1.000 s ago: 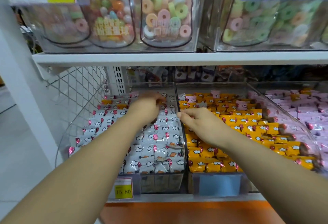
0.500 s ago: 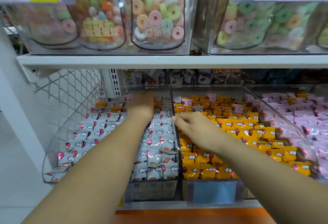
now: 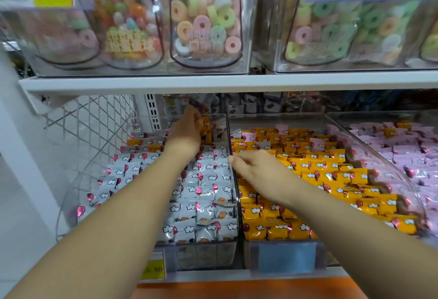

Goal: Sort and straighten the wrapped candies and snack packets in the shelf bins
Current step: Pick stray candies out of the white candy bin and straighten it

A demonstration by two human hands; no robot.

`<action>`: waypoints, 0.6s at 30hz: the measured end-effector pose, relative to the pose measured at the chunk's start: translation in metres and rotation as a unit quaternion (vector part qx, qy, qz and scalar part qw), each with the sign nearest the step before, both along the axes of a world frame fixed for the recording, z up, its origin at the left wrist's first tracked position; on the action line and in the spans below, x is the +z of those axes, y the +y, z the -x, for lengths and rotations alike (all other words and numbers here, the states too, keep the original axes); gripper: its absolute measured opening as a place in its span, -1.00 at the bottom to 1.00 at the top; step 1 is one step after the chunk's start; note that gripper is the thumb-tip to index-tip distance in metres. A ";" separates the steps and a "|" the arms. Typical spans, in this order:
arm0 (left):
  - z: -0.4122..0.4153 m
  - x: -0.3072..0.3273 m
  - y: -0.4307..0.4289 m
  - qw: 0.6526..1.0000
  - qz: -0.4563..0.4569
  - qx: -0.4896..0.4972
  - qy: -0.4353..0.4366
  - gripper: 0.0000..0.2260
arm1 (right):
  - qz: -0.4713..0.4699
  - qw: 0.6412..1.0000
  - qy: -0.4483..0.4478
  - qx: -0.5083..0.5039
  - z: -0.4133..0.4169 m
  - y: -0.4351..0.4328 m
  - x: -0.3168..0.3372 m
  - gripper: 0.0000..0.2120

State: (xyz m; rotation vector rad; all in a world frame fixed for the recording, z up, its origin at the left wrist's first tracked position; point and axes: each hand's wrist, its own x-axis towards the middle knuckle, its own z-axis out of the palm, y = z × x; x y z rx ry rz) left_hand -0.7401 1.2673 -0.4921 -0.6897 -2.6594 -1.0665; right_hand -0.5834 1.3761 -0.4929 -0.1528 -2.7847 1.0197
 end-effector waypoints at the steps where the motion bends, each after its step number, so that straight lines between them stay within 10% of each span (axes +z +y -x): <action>1: -0.004 0.003 0.000 0.999 -0.028 0.012 0.018 -0.92 | -0.002 1.000 0.002 0.000 0.000 0.000 0.000 -0.55; 6: -0.025 0.010 -0.010 0.985 -0.038 0.023 0.165 -0.89 | -0.002 1.000 0.001 -0.007 -0.001 -0.003 0.000 -0.56; 11: -0.035 0.018 -0.010 0.998 0.051 0.003 0.031 -0.96 | 0.007 1.000 -0.005 -0.022 -0.006 -0.009 0.004 -0.59; 18: -0.028 0.020 0.002 0.985 -0.140 0.039 -0.091 -0.93 | -0.015 0.998 0.030 -0.047 -0.003 -0.008 0.011 -0.36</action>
